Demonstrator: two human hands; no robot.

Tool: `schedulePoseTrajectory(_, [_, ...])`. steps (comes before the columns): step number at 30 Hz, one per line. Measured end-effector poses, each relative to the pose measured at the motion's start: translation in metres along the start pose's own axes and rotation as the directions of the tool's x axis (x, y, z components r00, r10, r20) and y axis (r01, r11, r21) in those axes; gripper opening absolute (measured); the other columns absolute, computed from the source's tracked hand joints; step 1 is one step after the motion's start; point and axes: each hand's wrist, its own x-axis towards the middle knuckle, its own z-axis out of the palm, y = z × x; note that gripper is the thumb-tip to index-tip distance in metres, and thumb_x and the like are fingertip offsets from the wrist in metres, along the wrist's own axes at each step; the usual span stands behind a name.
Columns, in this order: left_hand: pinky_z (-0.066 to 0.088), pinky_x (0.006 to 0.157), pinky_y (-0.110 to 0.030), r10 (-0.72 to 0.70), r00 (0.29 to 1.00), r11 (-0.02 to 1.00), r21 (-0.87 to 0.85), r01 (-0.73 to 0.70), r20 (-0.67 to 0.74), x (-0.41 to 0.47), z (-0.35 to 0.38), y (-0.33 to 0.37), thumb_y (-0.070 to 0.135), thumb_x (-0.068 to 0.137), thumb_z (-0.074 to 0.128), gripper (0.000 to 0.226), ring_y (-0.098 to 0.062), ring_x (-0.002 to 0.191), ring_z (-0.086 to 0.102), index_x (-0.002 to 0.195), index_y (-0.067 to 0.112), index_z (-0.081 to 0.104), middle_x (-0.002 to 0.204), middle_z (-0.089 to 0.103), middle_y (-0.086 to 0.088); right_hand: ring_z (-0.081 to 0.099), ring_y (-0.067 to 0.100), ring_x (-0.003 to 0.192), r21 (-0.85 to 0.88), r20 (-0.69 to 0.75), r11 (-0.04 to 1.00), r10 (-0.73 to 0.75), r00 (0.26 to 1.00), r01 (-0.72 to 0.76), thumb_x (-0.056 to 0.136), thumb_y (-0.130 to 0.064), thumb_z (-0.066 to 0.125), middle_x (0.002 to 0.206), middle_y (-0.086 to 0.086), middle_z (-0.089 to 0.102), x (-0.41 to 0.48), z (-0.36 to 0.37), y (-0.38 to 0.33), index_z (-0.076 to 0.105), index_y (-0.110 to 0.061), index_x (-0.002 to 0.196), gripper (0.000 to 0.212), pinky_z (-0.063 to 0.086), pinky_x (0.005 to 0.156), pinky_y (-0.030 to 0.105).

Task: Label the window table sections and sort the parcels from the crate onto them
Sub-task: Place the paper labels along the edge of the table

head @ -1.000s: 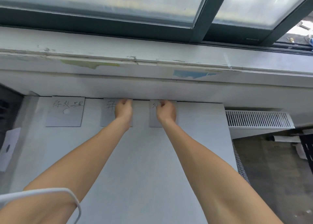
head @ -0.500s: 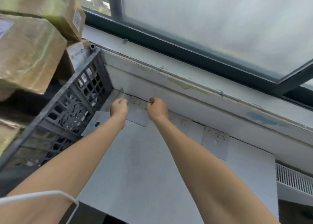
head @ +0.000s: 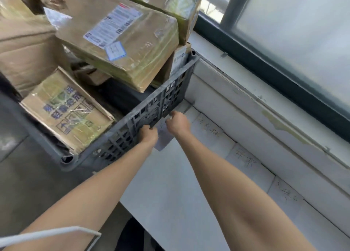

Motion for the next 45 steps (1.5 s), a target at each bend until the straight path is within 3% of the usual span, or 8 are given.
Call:
schedulePoseTrajectory(4, [0.045, 0.1, -0.047, -0.081, 0.996, 0.996, 0.036, 0.08, 0.047, 0.003, -0.001, -0.02, 0.013, 0.097, 0.049, 0.037, -0.038, 0.121, 0.056, 0.126, -0.008, 0.056, 0.13, 0.058, -0.027, 0.056, 0.035, 0.117, -0.26, 0.088, 0.965, -0.019, 0.996, 0.041, 0.09, -0.016, 0.058, 0.125, 0.016, 0.061, 0.004, 0.016, -0.001, 0.064, -0.01, 0.12, 0.031, 0.049, 0.092, 0.041])
schedulePoseTrajectory(8, [0.045, 0.1, -0.044, -0.108, 0.991, 0.994, -0.016, 0.109, 0.078, 0.005, 0.002, -0.026, 0.009, 0.094, 0.05, 0.034, -0.036, 0.119, 0.057, 0.125, -0.005, 0.056, 0.128, 0.059, -0.024, 0.051, 0.035, 0.119, -0.341, 0.091, 0.938, -0.035, 0.995, 0.064, 0.09, -0.013, 0.058, 0.124, 0.014, 0.057, 0.003, 0.026, 0.002, 0.062, -0.011, 0.122, 0.032, 0.041, 0.094, 0.042])
schedulePoseTrajectory(18, [0.046, 0.092, -0.039, -0.15, 0.985, 0.989, 0.023, 0.149, 0.081, 0.0, 0.008, -0.018, 0.012, 0.094, 0.05, 0.042, -0.034, 0.119, 0.057, 0.133, -0.004, 0.047, 0.131, 0.057, -0.02, 0.05, 0.034, 0.124, -0.233, 0.069, 0.971, -0.04, 0.997, 0.055, 0.096, -0.02, 0.052, 0.135, 0.015, 0.055, -0.001, 0.013, 0.005, 0.058, -0.01, 0.132, 0.038, 0.042, 0.103, 0.044])
schedulePoseTrajectory(22, [0.045, 0.102, -0.047, -0.062, 0.998, 0.996, 0.059, 0.06, 0.028, -0.01, 0.014, -0.013, 0.024, 0.092, 0.058, 0.049, -0.037, 0.123, 0.053, 0.135, 0.003, 0.048, 0.135, 0.055, -0.017, 0.048, 0.034, 0.126, -0.2, 0.001, 0.979, -0.044, 0.999, 0.044, 0.097, -0.025, 0.051, 0.134, 0.015, 0.055, -0.009, 0.006, 0.013, 0.058, -0.012, 0.133, 0.039, 0.039, 0.103, 0.041])
schedulePoseTrajectory(28, [0.045, 0.101, -0.051, 0.024, 0.999, 0.987, 0.155, -0.031, 0.047, -0.024, 0.033, 0.004, 0.022, 0.093, 0.046, 0.047, -0.038, 0.12, 0.051, 0.137, 0.008, 0.047, 0.134, 0.052, -0.017, 0.048, 0.035, 0.127, -0.086, -0.066, 0.996, 0.005, 0.998, -0.01, 0.095, -0.02, 0.047, 0.138, 0.016, 0.053, -0.025, -0.014, 0.042, 0.055, -0.011, 0.137, 0.044, 0.039, 0.103, 0.04])
schedulePoseTrajectory(33, [0.041, 0.105, -0.051, 0.003, 0.999, 0.979, 0.204, -0.013, 0.053, -0.024, 0.048, 0.001, 0.022, 0.095, 0.046, 0.047, -0.041, 0.126, 0.045, 0.139, 0.006, 0.044, 0.139, 0.047, -0.02, 0.048, 0.035, 0.125, -0.07, -0.088, 0.996, 0.05, 0.995, -0.056, 0.096, -0.02, 0.049, 0.135, 0.016, 0.054, -0.033, -0.026, 0.064, 0.057, -0.008, 0.131, 0.038, 0.039, 0.1, 0.041])
schedulePoseTrajectory(39, [0.028, 0.116, -0.041, -0.186, 0.982, 0.974, 0.129, 0.187, -0.022, -0.013, 0.037, -0.022, 0.026, 0.101, 0.046, 0.056, -0.032, 0.142, 0.03, 0.146, -0.003, 0.027, 0.154, 0.03, -0.021, 0.054, 0.036, 0.12, -0.03, -0.025, 1.0, -0.011, 1.0, 0.01, 0.095, -0.016, 0.047, 0.13, 0.017, 0.059, -0.032, -0.016, 0.048, 0.061, -0.004, 0.124, 0.035, 0.048, 0.093, 0.041])
schedulePoseTrajectory(45, [0.036, 0.111, -0.043, -0.164, 0.986, 0.986, 0.009, 0.164, -0.013, -0.01, 0.027, -0.021, 0.02, 0.102, 0.044, 0.051, -0.036, 0.137, 0.04, 0.145, -0.004, 0.034, 0.149, 0.04, -0.022, 0.05, 0.032, 0.078, -0.025, -0.046, 0.999, 0.041, 0.998, -0.042, 0.093, -0.011, 0.044, 0.095, 0.015, 0.061, -0.037, -0.002, 0.038, 0.048, -0.008, 0.082, 0.011, 0.037, 0.066, 0.033])
